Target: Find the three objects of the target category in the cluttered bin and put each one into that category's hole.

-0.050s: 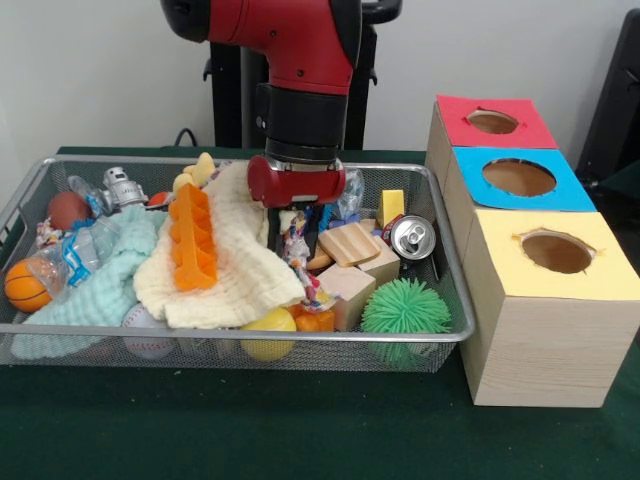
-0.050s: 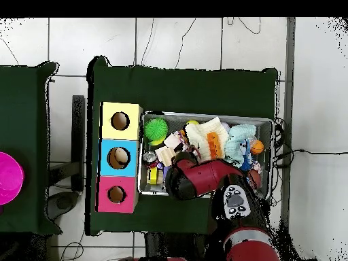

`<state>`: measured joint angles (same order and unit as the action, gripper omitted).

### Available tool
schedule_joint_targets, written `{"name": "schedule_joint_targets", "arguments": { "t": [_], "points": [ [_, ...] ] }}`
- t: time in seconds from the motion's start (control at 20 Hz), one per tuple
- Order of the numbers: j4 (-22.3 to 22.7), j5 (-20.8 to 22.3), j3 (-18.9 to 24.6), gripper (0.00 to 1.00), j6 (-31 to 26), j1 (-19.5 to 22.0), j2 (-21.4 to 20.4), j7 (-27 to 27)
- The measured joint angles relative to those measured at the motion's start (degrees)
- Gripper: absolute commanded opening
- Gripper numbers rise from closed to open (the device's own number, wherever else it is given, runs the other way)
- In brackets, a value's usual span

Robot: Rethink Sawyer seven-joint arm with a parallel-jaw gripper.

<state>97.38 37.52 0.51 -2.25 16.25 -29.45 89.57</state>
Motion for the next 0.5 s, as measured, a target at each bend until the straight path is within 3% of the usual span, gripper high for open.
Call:
{"name": "schedule_joint_targets", "arguments": {
  "t": [0.5],
  "points": [
    [0.07,-0.63,0.0,0.0,0.0,0.35,0.01,0.0]
  ]
}}
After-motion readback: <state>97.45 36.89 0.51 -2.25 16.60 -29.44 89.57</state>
